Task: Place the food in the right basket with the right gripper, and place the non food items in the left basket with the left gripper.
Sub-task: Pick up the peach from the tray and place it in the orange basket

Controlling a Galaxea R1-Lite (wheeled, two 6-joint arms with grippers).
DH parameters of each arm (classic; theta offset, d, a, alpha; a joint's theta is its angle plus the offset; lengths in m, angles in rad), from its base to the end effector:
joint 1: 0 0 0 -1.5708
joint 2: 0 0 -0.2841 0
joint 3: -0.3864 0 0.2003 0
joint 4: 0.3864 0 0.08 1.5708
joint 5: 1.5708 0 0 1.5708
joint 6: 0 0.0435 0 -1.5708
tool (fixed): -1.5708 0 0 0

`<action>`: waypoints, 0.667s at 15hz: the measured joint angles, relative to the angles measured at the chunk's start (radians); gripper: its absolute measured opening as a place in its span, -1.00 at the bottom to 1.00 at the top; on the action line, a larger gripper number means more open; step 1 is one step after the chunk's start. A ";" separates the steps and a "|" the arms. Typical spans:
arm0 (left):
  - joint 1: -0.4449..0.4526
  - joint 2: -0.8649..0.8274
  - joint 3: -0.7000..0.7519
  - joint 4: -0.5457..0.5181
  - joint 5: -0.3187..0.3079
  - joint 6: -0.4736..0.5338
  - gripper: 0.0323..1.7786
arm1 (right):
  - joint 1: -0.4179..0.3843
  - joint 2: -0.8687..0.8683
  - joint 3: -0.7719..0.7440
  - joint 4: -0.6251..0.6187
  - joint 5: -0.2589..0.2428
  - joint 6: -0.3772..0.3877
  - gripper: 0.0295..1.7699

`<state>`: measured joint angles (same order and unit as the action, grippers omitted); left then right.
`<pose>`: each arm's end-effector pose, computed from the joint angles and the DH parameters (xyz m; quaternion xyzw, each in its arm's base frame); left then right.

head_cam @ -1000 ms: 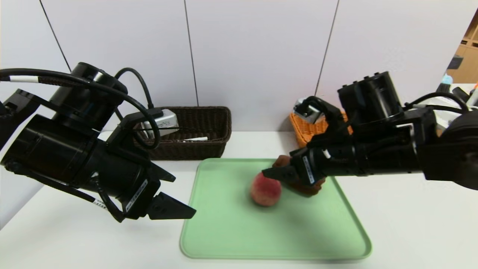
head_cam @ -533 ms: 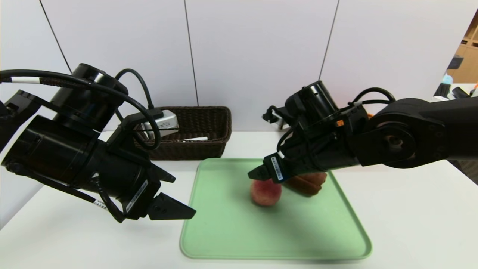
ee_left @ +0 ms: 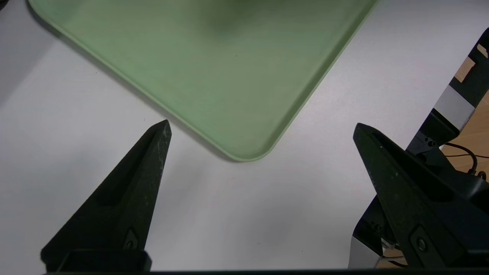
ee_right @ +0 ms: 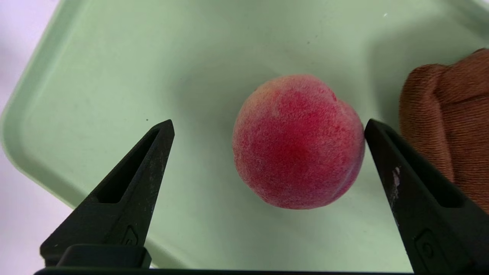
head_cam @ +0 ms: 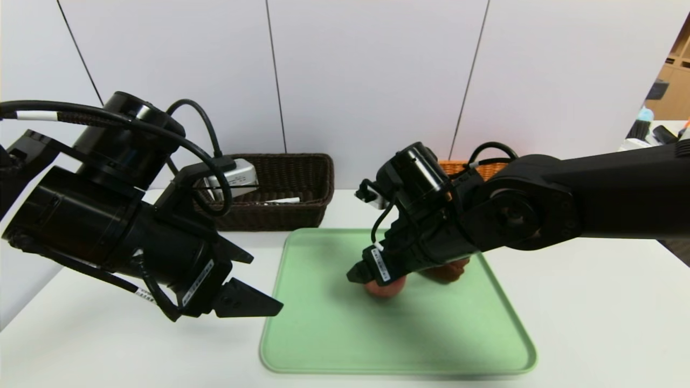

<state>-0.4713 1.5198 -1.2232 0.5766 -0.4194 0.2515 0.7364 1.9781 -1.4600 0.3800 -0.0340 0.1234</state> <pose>0.2253 -0.1347 0.2099 0.1135 0.3704 -0.4403 0.8100 0.2885 0.2595 0.1380 -0.1106 0.4206 0.2845 0.8543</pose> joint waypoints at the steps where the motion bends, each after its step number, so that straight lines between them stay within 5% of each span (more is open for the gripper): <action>1: 0.000 0.000 0.000 -0.006 0.000 0.000 0.90 | 0.001 0.009 0.000 -0.001 -0.002 0.000 0.93; 10: 0.003 0.001 0.002 -0.013 0.001 0.001 0.90 | 0.002 0.060 0.009 0.007 -0.021 -0.006 0.93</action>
<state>-0.4679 1.5206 -1.2213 0.5638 -0.4179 0.2526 0.7383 2.0383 -1.4509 0.3868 -0.0547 0.1172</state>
